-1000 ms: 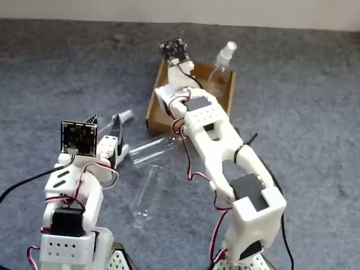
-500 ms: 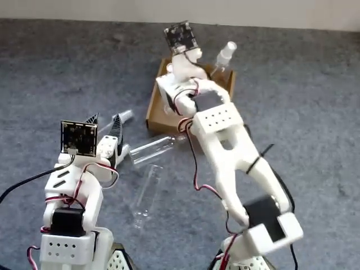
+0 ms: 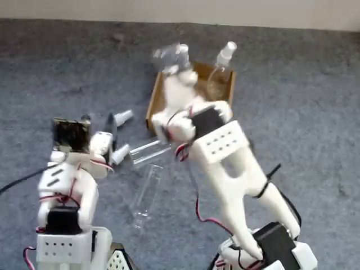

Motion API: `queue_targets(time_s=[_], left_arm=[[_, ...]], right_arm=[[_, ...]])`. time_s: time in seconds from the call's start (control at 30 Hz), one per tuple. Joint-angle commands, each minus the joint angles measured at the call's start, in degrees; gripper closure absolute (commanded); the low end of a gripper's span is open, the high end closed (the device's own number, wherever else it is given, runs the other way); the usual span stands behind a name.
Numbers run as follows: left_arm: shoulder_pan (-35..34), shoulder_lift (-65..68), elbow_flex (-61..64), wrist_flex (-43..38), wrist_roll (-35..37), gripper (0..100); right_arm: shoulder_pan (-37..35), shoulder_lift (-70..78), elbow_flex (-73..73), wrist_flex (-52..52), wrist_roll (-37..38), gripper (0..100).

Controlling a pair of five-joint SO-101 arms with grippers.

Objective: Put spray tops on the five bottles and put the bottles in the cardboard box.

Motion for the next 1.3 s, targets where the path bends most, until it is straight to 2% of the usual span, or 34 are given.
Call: queue_targets(time_s=[0.0,0.07,0.27,0.43,0.6,0.7,0.77,1.07,1.17,1.27], left_arm=[[-8.0,13.4,-12.9,5.7,-1.7,88],[-12.1,23.2,-20.2,8.4,-5.3,88],[-22.5,48.6,-39.3,17.0,-14.7,88],[-25.8,61.0,-44.4,17.0,-19.0,88],[-26.9,65.9,-45.1,16.9,-23.1,88],[-27.7,68.1,-47.3,17.2,-24.9,88],[-28.6,70.3,-48.8,17.3,-25.0,88],[-30.9,76.4,-55.0,17.3,-25.1,88],[-30.8,76.7,-55.3,17.3,-25.1,88],[-30.6,76.5,-55.3,17.3,-25.1,88]], right_arm=[[-6.8,-2.4,7.9,-4.1,-4.8,76.3],[-10.9,-2.4,11.6,-6.7,-4.8,76.3],[-20.7,-2.5,13.7,-7.5,1.9,76.1],[-23.0,-2.4,13.8,-7.3,16.2,76.1],[-22.2,-2.7,18.6,-3.6,37.8,76.1],[-20.0,-2.9,20.4,-2.6,55.1,76.1],[-19.1,-2.7,21.1,-2.5,62.6,76.1],[-19.1,-2.5,25.9,-2.9,81.5,76.2],[-19.1,-2.5,28.7,-2.9,85.5,76.3],[-19.1,-2.5,29.8,-2.9,86.3,76.4]])
